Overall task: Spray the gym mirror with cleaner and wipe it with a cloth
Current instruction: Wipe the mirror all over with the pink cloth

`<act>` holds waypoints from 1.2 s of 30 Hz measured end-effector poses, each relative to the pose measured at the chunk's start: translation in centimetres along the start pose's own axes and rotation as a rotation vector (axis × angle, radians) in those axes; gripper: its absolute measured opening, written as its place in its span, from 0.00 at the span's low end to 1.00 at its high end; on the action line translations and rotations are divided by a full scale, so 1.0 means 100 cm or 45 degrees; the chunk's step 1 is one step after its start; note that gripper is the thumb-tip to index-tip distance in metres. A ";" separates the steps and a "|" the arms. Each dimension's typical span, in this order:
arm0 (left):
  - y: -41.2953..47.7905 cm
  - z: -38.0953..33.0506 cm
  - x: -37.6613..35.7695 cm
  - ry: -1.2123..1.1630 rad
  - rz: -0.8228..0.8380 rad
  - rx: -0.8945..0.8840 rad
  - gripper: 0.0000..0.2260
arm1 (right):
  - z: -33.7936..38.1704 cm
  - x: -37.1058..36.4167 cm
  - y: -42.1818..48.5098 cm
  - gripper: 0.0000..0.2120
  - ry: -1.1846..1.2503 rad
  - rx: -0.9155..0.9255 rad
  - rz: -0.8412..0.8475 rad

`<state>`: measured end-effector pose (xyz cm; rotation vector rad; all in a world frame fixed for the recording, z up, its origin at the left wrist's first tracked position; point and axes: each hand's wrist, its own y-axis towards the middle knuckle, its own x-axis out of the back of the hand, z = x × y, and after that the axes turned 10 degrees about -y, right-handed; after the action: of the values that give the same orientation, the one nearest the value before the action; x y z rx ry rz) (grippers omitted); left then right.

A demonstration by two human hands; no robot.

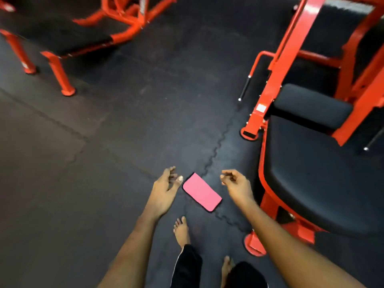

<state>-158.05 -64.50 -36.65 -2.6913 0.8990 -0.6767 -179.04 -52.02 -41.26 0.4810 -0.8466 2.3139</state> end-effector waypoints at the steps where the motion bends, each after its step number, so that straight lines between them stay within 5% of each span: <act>1: 0.018 0.016 -0.003 -0.003 0.028 0.039 0.20 | -0.012 -0.012 0.012 0.13 -0.001 -0.063 -0.014; 14: 0.209 0.343 -0.129 0.179 0.325 0.332 0.26 | -0.279 -0.232 0.185 0.09 -0.107 -0.636 -0.024; 17: 0.241 0.413 -0.161 0.290 0.451 0.295 0.33 | -0.348 -0.273 0.228 0.16 -0.281 -0.747 -0.043; 21: 0.269 0.467 -0.187 0.406 0.585 0.269 0.28 | -0.402 -0.304 0.270 0.28 -0.438 -0.840 -0.066; 28: 0.276 0.431 -0.173 0.433 0.576 0.185 0.23 | -0.369 -0.293 0.274 0.06 -0.476 -0.673 -0.157; 36: 0.227 0.254 -0.103 0.295 0.391 0.099 0.16 | -0.170 -0.198 0.204 0.11 -0.343 -0.092 -0.049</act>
<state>-164.42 -74.40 -70.23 -2.3669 1.2795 -0.9404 -179.86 -61.24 -73.03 0.7822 -1.0342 2.2053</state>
